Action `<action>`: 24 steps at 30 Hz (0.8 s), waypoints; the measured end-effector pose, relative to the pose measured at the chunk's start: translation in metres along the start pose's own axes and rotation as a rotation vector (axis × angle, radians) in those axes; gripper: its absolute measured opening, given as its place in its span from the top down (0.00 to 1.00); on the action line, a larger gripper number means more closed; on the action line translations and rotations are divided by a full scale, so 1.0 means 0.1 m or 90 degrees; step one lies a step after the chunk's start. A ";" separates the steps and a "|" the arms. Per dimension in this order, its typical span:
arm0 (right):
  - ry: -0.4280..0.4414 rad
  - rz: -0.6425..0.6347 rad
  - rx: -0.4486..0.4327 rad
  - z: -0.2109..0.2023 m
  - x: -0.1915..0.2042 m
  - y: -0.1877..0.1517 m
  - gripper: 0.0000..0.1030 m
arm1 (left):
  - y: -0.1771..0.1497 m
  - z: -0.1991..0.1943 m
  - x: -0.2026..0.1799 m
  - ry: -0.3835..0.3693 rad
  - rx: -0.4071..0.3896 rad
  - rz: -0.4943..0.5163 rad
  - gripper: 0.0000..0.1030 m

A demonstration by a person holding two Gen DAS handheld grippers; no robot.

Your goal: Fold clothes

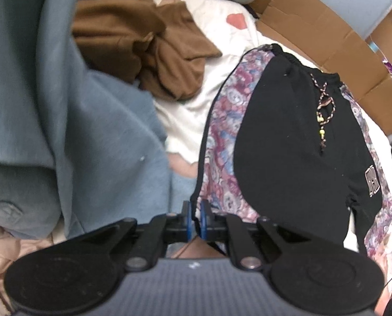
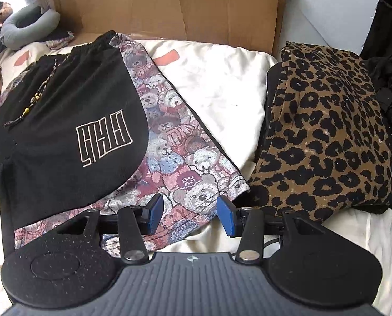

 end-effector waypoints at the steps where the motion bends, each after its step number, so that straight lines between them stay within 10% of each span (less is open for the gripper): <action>1: 0.004 0.004 0.000 0.00 0.00 0.01 0.50 | 0.02 -0.02 -0.06 0.003 0.002 0.005 0.94; 24: 0.077 0.021 -0.023 -0.02 0.04 0.12 0.50 | 0.49 0.24 -1.70 0.006 0.051 -0.022 0.94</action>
Point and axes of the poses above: each gripper's, at about its wrist camera, not at the fingertips, and z roughly the way its jaws point, x to its left, y to its top, the point moved 9 cm from there along z, roughly the way its jaws point, and after that the axes turned 4 degrees about y, right-handed, at the moved point
